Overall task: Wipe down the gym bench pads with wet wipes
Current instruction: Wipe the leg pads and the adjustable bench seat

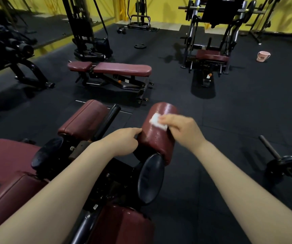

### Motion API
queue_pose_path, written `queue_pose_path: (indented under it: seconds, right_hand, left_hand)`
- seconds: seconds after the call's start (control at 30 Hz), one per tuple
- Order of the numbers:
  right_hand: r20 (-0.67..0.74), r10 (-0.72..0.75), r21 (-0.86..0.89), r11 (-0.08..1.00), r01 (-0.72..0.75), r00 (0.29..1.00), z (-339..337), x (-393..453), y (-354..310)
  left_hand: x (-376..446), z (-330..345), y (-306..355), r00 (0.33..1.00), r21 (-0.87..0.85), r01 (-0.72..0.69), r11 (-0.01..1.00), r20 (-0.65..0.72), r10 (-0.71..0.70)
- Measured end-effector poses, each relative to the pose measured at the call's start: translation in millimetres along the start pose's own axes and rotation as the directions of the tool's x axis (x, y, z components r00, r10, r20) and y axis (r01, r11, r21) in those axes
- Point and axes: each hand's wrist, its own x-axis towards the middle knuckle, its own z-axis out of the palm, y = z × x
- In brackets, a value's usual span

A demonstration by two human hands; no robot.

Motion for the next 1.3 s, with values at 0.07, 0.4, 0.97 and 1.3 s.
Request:
queue_pose_path:
  seconds: [0.07,0.4,0.97,1.3]
  right_hand:
    - [-0.081,0.202,0.002,0.979,-0.202,0.976,1,29,23]
    - [0.083,-0.051,0.153,0.988,0.038,0.995,1,-35,-35]
    - [0.108,-0.120,0.064,0.992,0.113,0.987,7,-14,-28]
    - [-0.088,0.059,0.114,0.992,-0.048,0.994,15,-21,-33]
  left_hand:
    - [-2,0,0,0.999,0.009,0.018,1.000,0.026,-0.019]
    - [-10,9,-6,0.997,-0.027,-0.071,0.997,0.001,0.071]
    - [-7,-8,-11,1.000,0.045,-0.008,0.999,0.026,0.007]
    - [-5,-1,-6,0.998,-0.054,-0.064,0.996,-0.030,0.063]
